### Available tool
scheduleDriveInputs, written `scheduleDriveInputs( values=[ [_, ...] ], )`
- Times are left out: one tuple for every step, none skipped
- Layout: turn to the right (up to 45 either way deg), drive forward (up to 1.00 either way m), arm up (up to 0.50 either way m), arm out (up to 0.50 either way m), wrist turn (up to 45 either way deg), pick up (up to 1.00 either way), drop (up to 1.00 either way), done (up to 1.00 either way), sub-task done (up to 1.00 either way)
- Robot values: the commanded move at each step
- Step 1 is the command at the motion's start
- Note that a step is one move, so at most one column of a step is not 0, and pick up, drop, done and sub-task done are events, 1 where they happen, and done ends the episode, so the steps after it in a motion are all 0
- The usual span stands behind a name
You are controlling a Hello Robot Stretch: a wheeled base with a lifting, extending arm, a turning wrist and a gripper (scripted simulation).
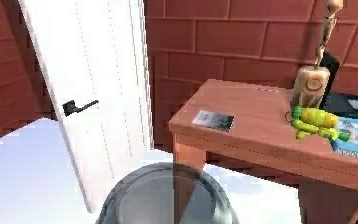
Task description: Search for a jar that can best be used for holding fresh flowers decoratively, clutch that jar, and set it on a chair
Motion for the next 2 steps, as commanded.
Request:
scheduleDriveInputs(
  values=[
    [45.0,0.00,0.00,0.00,0.0,0.00,0.00,0.00,0.00],
    [45.0,0.00,0.00,0.00,0.0,0.00,0.00,0.00,0.00]
  ],
)
